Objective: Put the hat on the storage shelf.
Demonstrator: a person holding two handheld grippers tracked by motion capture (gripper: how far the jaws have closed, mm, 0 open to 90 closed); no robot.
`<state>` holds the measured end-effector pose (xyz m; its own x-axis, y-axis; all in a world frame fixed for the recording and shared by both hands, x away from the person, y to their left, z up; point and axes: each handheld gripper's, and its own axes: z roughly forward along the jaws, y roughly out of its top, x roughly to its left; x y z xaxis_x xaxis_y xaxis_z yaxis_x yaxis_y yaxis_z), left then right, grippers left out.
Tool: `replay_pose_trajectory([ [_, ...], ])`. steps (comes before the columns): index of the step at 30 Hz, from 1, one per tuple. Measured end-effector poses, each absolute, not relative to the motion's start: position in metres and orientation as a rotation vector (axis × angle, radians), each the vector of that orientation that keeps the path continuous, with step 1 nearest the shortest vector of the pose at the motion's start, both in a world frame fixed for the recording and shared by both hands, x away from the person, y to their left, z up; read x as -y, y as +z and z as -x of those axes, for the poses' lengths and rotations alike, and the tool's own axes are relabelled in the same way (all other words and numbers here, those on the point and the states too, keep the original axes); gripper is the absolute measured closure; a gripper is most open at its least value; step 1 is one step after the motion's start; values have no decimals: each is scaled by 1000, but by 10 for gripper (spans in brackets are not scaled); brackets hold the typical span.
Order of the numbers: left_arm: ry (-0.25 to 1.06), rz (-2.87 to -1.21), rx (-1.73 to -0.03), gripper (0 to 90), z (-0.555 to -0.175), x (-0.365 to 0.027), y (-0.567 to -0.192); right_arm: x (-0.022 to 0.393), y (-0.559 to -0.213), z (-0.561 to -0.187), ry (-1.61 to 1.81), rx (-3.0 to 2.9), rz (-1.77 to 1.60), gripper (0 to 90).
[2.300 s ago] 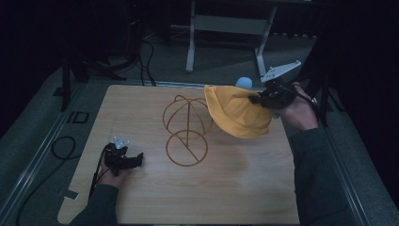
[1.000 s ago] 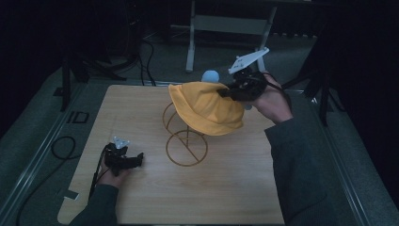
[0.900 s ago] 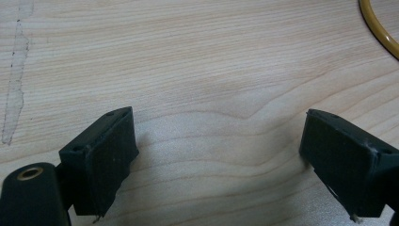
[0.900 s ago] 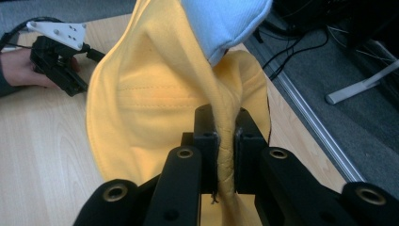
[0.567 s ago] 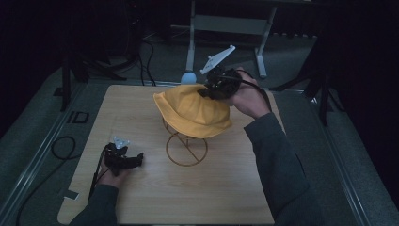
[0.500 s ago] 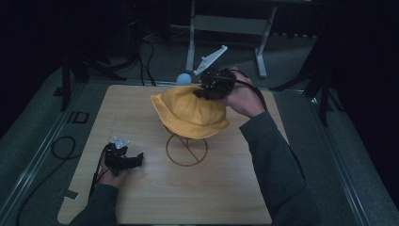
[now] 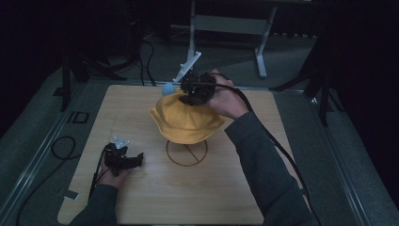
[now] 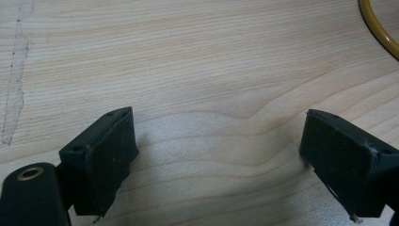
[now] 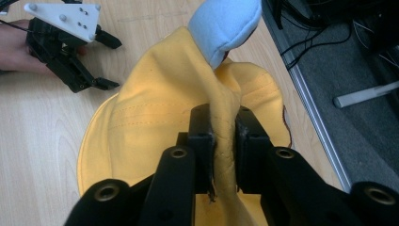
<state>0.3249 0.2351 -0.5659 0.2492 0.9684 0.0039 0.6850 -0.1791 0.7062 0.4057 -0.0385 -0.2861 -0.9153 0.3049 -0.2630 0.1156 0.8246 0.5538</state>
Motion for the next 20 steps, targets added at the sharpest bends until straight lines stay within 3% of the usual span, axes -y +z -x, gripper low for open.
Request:
replay_pose_trajectory([
  [4, 624, -1939, -1501, 115, -325, -235, -566, 41, -284, -406, 787, -2654, -336, 548],
  [8, 625, -1939, -1502, 115, -325, -235, -566, 47, -277, -402, 866, -2610, -355, 400],
  [20, 626, -1937, -1501, 115, -325, -235, -566, 67, -265, -398, 941, -2551, -401, 342],
])
